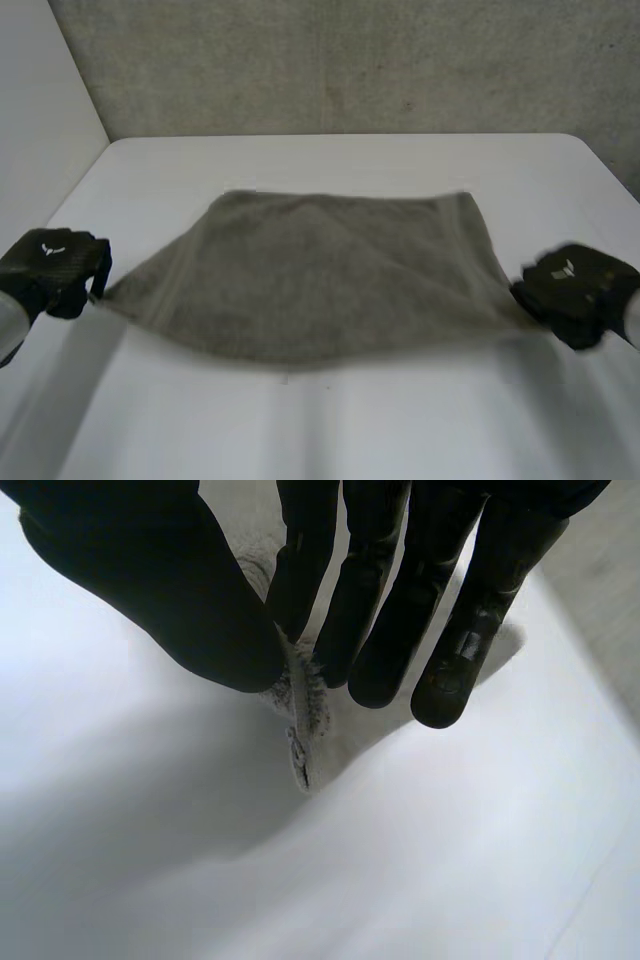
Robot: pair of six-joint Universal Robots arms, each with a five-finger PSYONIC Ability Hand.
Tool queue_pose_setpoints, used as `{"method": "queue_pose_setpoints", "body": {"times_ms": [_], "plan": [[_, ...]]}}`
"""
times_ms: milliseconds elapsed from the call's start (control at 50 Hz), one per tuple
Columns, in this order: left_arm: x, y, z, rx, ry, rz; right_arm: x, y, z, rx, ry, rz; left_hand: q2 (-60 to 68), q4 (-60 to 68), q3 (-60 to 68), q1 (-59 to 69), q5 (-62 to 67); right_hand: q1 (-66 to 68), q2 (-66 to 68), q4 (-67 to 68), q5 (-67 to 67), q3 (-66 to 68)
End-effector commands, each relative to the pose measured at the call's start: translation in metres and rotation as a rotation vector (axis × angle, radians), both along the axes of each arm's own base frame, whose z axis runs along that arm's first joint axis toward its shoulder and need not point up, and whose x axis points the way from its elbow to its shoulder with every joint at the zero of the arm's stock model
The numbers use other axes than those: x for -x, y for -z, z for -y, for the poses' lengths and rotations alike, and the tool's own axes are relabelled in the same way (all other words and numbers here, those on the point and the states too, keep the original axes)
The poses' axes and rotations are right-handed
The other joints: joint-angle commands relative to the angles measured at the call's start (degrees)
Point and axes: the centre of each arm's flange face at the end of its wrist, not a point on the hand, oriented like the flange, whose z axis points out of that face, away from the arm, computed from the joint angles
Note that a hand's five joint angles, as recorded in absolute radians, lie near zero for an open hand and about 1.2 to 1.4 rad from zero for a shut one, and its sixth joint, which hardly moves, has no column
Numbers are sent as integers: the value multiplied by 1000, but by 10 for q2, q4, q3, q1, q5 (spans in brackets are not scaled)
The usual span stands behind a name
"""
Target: Fold the towel.
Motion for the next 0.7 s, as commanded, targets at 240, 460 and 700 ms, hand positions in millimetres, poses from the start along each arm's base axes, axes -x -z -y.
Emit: {"method": "queue_pose_setpoints", "body": {"times_ms": [240,460,700], "plan": [[7,12,-17,-101,211,143,26,6,-1,-20,36,-196,101,102,102,115,103,240,122,114,130,119],[26,24,10,-84,252,109,13,33,22,-17,51,-225,101,102,102,115,103,240,122,114,130,119],[74,-30,95,241,224,136,-37,-23,103,351,68,-219,101,102,102,115,103,240,122,114,130,119]]}}
